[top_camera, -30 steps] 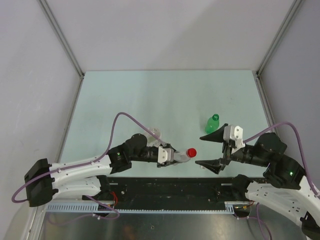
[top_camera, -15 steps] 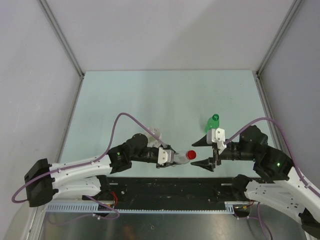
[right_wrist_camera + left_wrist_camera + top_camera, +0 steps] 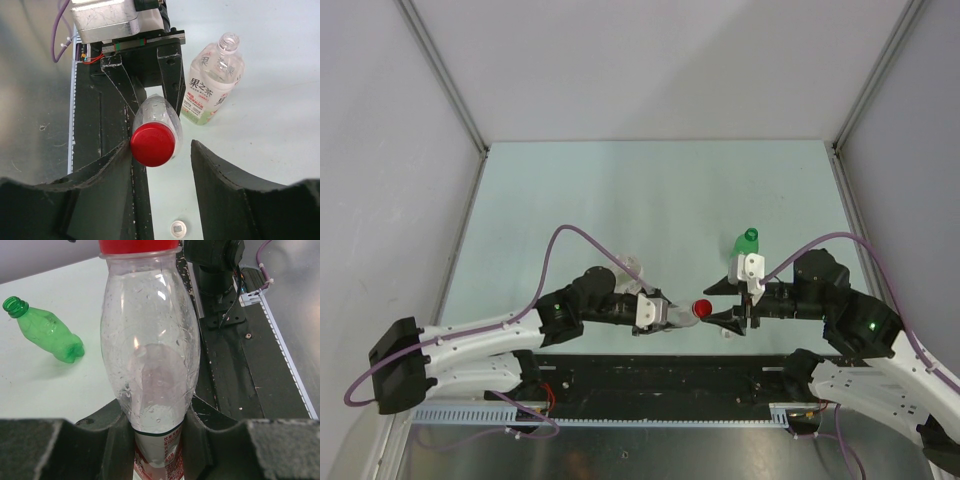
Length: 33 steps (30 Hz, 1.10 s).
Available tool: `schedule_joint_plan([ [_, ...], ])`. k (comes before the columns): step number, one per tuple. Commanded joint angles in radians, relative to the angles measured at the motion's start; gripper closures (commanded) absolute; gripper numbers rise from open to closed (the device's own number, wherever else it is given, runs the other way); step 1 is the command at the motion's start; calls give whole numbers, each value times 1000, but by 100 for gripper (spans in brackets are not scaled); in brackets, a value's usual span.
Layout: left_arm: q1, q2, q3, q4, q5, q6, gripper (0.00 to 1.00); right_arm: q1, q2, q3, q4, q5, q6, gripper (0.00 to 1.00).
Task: Screw on the bottle caps
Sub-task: Screw the bottle cap onto the plastic bottle.
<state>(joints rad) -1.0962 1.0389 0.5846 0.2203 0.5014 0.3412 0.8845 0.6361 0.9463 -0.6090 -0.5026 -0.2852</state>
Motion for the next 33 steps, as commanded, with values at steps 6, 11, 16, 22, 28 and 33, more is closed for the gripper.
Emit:
schedule_joint_plan([
  [6, 9, 20, 55, 9, -10, 3, 85, 4, 8, 8, 34, 28, 16, 49],
  [11, 10, 23, 66, 10, -29, 2, 85, 6, 18, 8, 28, 32, 28, 67],
  [16, 14, 31, 96, 12, -96, -6, 85, 7, 33, 7, 28, 72, 66, 83],
  [22, 13, 12, 125, 52, -203, 7, 85, 8, 63, -28, 133, 234, 287, 97],
  [28, 11, 42, 157, 103, -273, 30, 84, 13, 124, -51, 202, 604, 775, 100],
  [33, 9, 136, 195, 162, -386, 12, 85, 29, 164, -56, 242, 893, 1014, 100],
])
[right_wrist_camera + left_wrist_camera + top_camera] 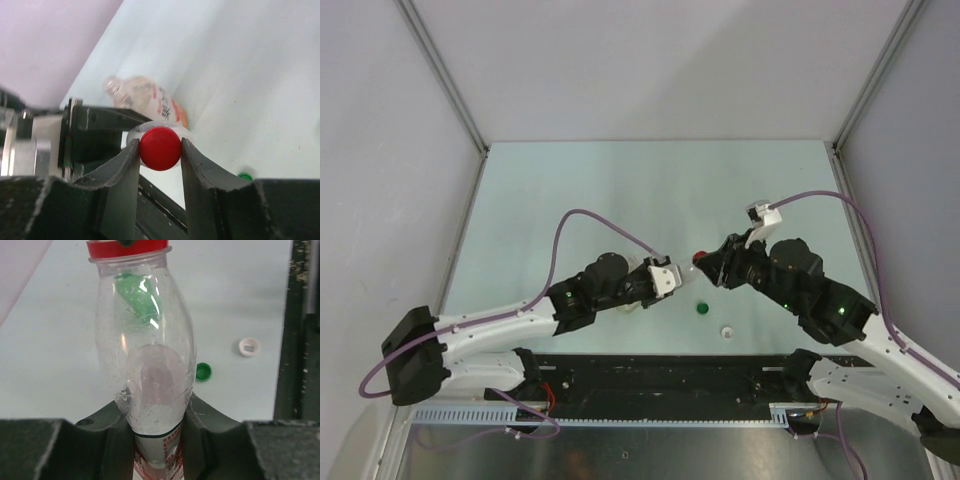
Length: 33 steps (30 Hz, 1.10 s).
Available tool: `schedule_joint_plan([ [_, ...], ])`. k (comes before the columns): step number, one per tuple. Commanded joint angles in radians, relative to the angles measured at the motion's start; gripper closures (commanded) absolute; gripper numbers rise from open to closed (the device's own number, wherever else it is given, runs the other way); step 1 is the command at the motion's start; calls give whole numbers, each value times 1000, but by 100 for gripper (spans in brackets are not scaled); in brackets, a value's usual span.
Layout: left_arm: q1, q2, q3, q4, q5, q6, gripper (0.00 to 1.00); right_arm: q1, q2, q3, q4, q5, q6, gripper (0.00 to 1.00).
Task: Screw on the bottle caps
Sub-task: Screw the bottle cap onto the plastic bottle.
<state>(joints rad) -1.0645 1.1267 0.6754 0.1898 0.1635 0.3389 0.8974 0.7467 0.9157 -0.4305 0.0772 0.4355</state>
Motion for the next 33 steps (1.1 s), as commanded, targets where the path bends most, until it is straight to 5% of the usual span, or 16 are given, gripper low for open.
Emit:
schedule_joint_plan([
  [1, -23, 65, 111, 199, -61, 10, 85, 21, 59, -27, 70, 356, 328, 100],
  [5, -23, 108, 121, 221, -78, -7, 85, 42, 77, -26, 124, 412, 355, 100],
  [6, -23, 114, 121, 224, -78, -10, 85, 43, 76, -26, 136, 402, 338, 93],
  [11, -23, 123, 100, 226, -84, -28, 85, 44, 21, -26, 188, 365, 177, 20],
  [13, -23, 119, 86, 224, -86, -35, 85, 43, -23, -26, 209, 345, 90, 5],
  [17, -23, 108, 54, 223, -34, -34, 85, 42, -133, -26, 199, 227, -171, 1],
  [24, -22, 43, 10, 166, 174, 0, 86, 40, -333, -26, 30, -314, -596, 1],
  [33, -22, -10, 23, 38, 326, 45, 86, 41, -263, -26, -33, -409, -696, 7],
])
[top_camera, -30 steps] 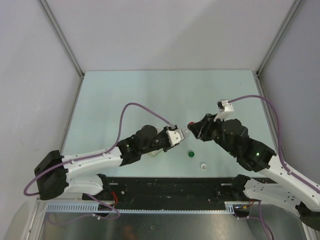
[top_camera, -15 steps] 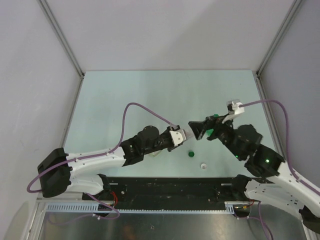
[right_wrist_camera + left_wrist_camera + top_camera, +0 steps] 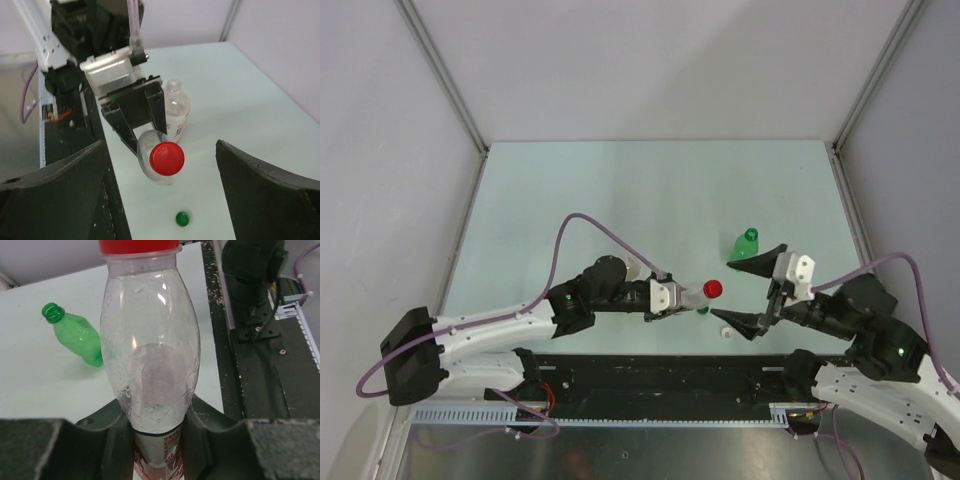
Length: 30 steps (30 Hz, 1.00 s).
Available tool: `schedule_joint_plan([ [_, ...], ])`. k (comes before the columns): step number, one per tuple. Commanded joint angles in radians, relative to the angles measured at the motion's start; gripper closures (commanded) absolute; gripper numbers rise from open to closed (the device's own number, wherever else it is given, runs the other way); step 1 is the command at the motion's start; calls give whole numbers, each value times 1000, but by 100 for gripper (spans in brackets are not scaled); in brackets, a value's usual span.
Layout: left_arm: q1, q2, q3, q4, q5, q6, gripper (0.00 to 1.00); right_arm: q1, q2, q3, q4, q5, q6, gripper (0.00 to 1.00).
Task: Screw on the bottle caps
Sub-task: Screw the bottle cap onto the plastic bottle.
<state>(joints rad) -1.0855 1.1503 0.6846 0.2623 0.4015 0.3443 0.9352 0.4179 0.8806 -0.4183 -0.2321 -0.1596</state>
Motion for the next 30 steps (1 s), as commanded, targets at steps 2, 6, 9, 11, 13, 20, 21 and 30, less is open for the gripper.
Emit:
schedule_joint_plan([
  [2, -2, -36, 14, -38, 89, 42, 86, 4, 94, 9, -57, -108, -113, 12],
  [6, -1, -33, 17, -44, 96, 40, 86, 4, 113, 9, -64, -120, -122, 26],
  [9, -1, -29, 19, -45, 95, 38, 87, 4, 103, 9, -75, -117, -116, 37],
  [11, -1, -29, 21, -45, 95, 35, 87, 5, 96, 9, -86, -114, -111, 38],
  [13, -1, -30, 22, -45, 94, 33, 87, 6, 92, 9, -95, -101, -104, 39],
  [20, -1, -25, 31, -44, 86, 26, 87, 7, 107, 9, -101, -99, -102, 57],
  [21, -1, -26, 31, -44, 85, 25, 88, 8, 109, 9, -105, -97, -100, 60],
  [30, -1, -34, 33, -40, 77, 20, 89, 8, 119, 9, -112, -59, -78, 64],
])
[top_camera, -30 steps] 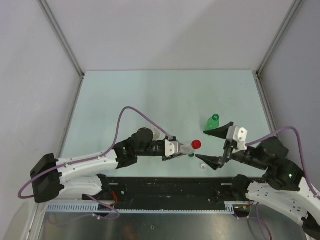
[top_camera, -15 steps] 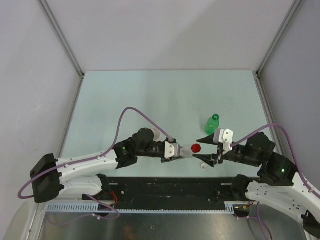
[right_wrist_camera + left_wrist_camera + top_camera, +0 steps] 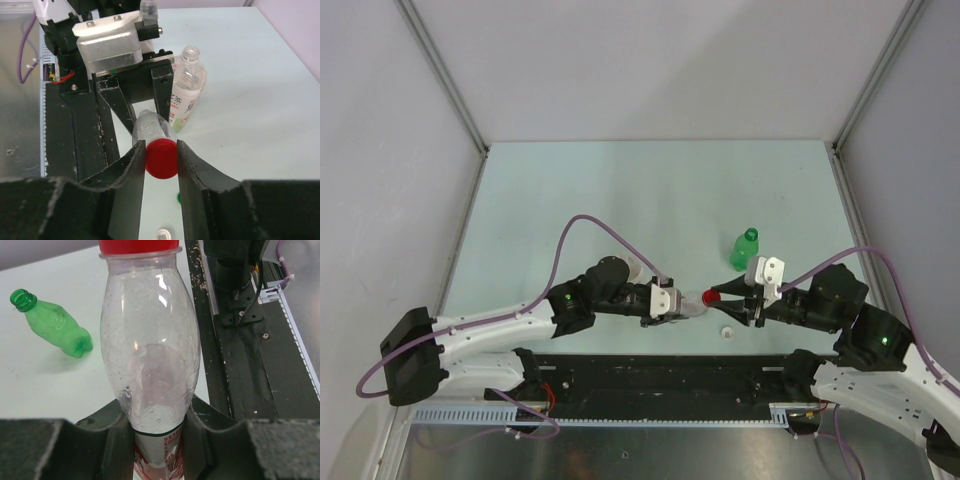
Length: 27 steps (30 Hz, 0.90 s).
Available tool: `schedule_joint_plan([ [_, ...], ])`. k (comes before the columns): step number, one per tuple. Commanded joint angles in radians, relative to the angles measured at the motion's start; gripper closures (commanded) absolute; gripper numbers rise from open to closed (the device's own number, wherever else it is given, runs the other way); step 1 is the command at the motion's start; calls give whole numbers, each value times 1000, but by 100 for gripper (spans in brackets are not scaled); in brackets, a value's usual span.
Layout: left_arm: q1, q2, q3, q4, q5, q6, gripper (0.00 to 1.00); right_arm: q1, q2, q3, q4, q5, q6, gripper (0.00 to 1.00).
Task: Screw on the bottle caps
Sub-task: Screw the bottle cap onto the plastic bottle.
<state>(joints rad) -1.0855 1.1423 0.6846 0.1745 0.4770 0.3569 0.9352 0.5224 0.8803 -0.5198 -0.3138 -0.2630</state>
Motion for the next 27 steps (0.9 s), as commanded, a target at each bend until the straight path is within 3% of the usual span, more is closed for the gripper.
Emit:
schedule_joint_plan([
  [1, -1, -26, 33, 48, 1, 7, 89, 9, 17, 9, -12, 29, 28, 63],
  [12, -1, -51, 18, 48, -17, 13, 89, 10, 29, 9, -27, 36, 38, 48],
  [19, 0, -46, 23, 48, -23, 12, 89, 11, 33, 10, -9, 28, 41, 56],
  [23, -1, -30, 27, 48, -18, 13, 90, 11, 31, 9, 3, 6, 38, 48],
  [27, 0, -22, 29, 48, -17, 10, 90, 11, 23, 9, 15, -5, 37, 48],
])
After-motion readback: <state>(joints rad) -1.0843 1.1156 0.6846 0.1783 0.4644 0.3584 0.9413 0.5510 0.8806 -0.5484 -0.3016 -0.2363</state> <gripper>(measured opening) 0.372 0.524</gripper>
